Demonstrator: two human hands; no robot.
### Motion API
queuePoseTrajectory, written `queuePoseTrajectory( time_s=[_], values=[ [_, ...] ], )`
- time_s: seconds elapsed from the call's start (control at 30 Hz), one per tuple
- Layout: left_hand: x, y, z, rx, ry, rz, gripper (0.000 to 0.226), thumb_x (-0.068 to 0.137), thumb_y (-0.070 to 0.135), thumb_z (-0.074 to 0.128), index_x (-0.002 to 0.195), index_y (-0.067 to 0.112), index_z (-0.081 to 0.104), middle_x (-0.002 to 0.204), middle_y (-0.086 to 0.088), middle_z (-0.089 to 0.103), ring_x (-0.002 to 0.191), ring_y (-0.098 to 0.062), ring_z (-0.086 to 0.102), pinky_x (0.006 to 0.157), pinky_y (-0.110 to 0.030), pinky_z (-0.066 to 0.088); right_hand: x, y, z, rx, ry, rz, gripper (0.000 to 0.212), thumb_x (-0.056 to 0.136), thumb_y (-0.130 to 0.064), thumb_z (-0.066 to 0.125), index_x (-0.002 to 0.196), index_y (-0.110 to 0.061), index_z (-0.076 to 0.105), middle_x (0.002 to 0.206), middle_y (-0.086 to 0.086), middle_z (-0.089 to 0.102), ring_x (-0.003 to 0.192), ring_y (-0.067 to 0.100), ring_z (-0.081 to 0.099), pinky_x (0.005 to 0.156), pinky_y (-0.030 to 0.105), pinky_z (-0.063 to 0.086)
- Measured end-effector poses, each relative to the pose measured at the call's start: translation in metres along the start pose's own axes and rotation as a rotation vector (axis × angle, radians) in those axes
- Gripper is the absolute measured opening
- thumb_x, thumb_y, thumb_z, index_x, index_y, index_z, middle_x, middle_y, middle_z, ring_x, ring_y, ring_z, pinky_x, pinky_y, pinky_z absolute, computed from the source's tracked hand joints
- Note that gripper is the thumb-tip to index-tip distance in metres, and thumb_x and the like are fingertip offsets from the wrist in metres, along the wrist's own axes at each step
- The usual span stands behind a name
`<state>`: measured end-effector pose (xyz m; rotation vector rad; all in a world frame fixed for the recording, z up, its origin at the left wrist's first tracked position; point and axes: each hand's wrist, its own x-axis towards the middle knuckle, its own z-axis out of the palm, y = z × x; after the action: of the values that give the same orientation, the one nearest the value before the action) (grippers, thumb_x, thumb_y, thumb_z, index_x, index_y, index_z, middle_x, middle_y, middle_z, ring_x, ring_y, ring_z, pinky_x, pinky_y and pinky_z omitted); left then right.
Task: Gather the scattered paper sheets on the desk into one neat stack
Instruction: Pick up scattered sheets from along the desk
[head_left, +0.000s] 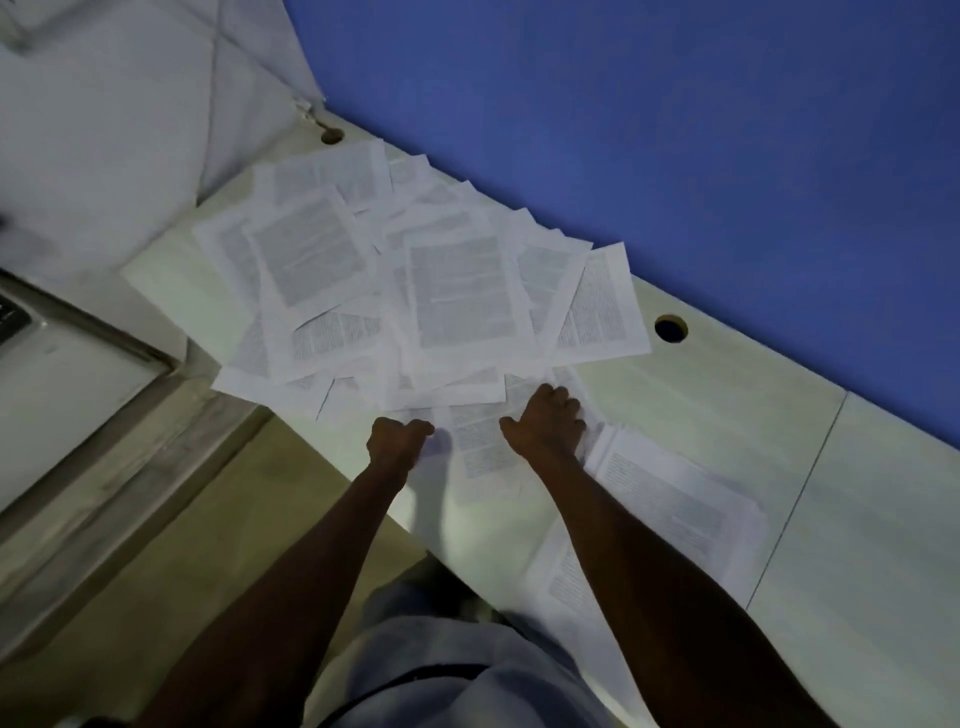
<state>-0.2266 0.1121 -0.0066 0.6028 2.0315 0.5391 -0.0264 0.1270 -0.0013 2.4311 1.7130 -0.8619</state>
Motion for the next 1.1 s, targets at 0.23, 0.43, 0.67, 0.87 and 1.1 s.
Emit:
queuePoseTrajectory(
  time_s=[0.23,0.43,0.67,0.87,1.1],
  values=[
    [0.032,0.051,-0.005,0.072,0.165,0.163,0.032,0.075,0.013,0.069,0.103,-0.002,0.066,0.099,-0.013,0.071,0.093,-0.026,0.066,0.074,-0.03,0.046,0.031,-0.025,-0.011,0.307,0.268,0.013,0.053,0.089,-0.031,0.073,0.133,-0.007,0.056,0.13,0.015,0.06,0.122,0.032,0.056,0.098,0.044,0.051],
    [0.09,0.101,-0.005,0.087,0.077,0.191,0.028,0.075,0.014,0.07,0.096,-0.003,0.064,0.092,-0.012,0.068,0.088,-0.027,0.064,0.071,-0.026,0.04,0.099,-0.077,-0.02,0.311,0.251,0.001,0.059,0.09,-0.034,0.076,0.138,-0.01,0.054,0.138,0.012,0.058,0.132,0.033,0.052,0.109,0.047,0.043],
    [0.144,0.139,-0.005,0.219,0.006,0.125,0.063,0.072,0.048,0.064,0.108,-0.004,0.064,0.112,-0.023,0.064,0.111,-0.038,0.058,0.091,-0.038,0.047,0.163,-0.126,-0.039,0.209,0.053,0.276,0.114,0.073,-0.055,0.087,0.155,-0.009,0.022,0.152,0.019,0.043,0.14,0.04,0.042,0.112,0.054,0.037],
    [0.169,0.176,-0.008,0.08,-0.051,0.081,0.094,0.086,0.04,0.075,0.148,-0.007,0.021,0.142,-0.022,0.05,0.132,-0.038,0.048,0.109,-0.043,0.039,0.17,-0.123,-0.045,0.409,-0.142,0.129,0.086,0.078,-0.012,0.086,0.151,-0.008,0.041,0.148,0.014,0.052,0.139,0.035,0.046,0.11,0.043,0.041],
    [0.204,0.191,-0.015,0.235,-0.116,0.191,0.079,0.071,0.059,0.079,0.125,0.005,0.059,0.123,-0.014,0.057,0.121,-0.034,0.053,0.102,-0.044,0.044,0.168,-0.126,-0.061,0.796,-0.31,0.109,0.068,0.077,-0.01,0.087,0.136,-0.017,0.052,0.134,0.007,0.06,0.126,0.028,0.054,0.105,0.043,0.047]
  ],
)
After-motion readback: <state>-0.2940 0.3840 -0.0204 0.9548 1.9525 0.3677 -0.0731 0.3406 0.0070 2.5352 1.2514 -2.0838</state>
